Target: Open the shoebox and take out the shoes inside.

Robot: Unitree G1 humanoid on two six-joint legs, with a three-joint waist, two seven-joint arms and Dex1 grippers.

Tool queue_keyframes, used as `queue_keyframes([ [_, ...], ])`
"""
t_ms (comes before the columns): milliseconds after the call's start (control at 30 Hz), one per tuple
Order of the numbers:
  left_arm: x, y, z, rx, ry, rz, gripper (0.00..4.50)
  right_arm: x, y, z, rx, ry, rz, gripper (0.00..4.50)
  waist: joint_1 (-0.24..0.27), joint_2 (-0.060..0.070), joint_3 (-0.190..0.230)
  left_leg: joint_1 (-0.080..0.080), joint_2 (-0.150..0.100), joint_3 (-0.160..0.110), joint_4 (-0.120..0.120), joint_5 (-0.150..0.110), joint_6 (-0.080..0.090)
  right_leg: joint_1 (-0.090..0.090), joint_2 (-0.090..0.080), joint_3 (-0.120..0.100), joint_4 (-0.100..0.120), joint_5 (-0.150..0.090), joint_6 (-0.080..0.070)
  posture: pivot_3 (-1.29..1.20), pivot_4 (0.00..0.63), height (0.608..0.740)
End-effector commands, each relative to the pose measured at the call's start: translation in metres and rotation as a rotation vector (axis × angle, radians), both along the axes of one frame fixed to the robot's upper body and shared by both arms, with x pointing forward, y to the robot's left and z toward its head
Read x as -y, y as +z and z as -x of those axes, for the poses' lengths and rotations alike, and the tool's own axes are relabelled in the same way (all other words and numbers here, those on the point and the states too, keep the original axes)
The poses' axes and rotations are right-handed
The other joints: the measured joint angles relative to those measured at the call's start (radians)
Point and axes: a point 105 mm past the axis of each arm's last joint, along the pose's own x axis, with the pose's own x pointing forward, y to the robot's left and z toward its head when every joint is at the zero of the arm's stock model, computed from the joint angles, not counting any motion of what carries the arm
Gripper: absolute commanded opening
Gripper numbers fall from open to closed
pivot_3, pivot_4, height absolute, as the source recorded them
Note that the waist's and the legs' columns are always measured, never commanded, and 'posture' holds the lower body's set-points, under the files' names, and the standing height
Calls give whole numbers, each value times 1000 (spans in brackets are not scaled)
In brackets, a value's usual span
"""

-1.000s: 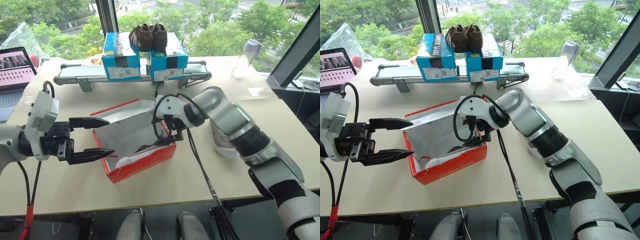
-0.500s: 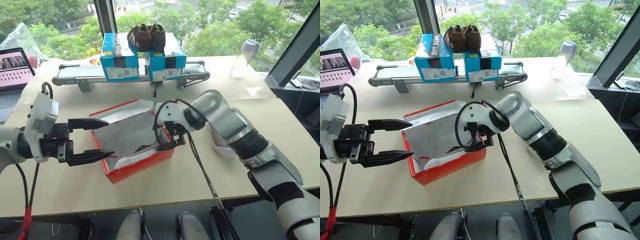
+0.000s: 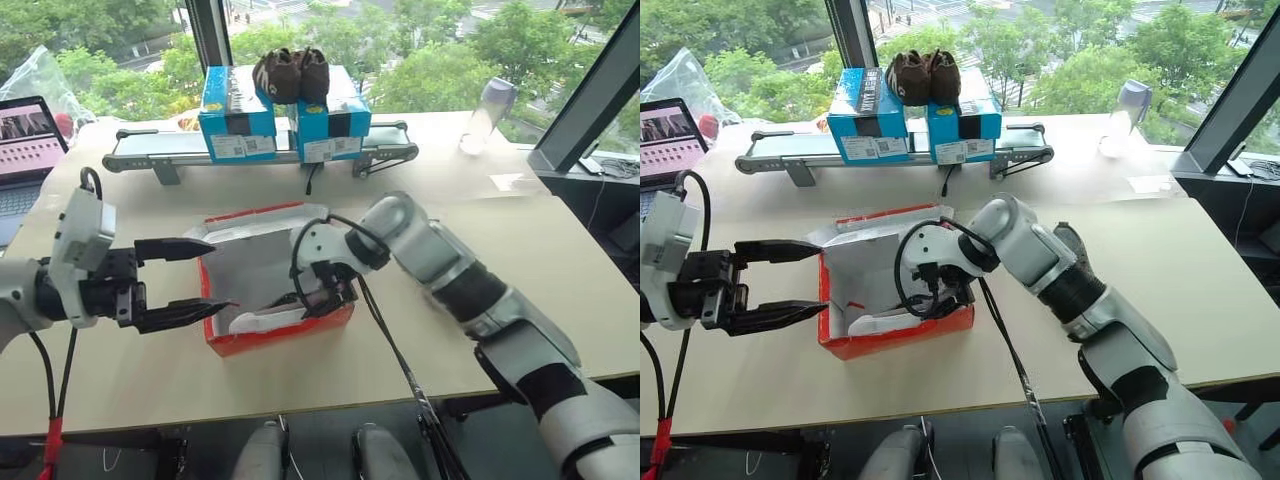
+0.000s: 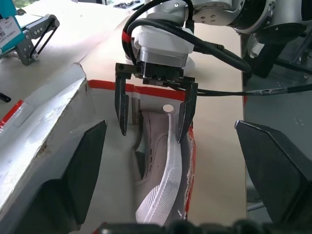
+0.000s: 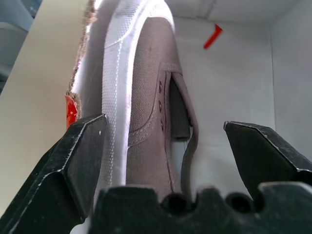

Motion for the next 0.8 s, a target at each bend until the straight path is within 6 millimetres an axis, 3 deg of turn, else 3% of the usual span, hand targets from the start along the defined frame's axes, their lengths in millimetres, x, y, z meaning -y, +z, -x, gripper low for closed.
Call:
queue_keyframes([
  [33, 2, 7, 6, 39, 0, 3, 4500, -7, -7, -5, 22, 38, 40, 4470, -2, 0, 0, 1, 0, 0, 0, 0, 0, 0, 0, 0, 0, 0, 0, 0, 150, 740],
  [300, 1, 7, 8, 40, 22, 4, 4500, -9, -21, -20, -4, -8, 66, 4470, -16, -1, 0, 11, 2, 2, -1, -4, -6, 3, 0, 0, 6, 1, -3, 0, 150, 740],
  [433, 1, 7, 7, 42, 24, 4, 4500, -8, -27, -26, -20, -41, 76, 4470, -23, -1, 0, 21, 3, 3, -3, -5, -7, 13, 1, 0, 6, -1, -5, 0, 150, 740],
  [567, 2, 7, 6, 42, 19, 4, 4500, -7, -18, -37, -17, -97, 57, 4470, -23, -1, -1, 29, 6, 3, -4, -6, -9, 16, 2, 0, 5, -7, -6, 0, 150, 740],
  [667, 2, 7, 6, 41, 16, 5, 4500, -7, -4, -24, -158, -73, 39, 4470, -21, -1, 0, 28, 7, 4, -4, -6, -10, 16, 2, 0, 4, -8, -6, 0, 150, 740],
  [800, 2, 7, 4, 42, 15, 5, 4500, -9, -2, -5, -271, -28, 53, 4470, -13, -1, 0, 23, 7, 4, -4, -6, -10, 15, 2, 0, 4, -2, -7, 0, 150, 740],
])
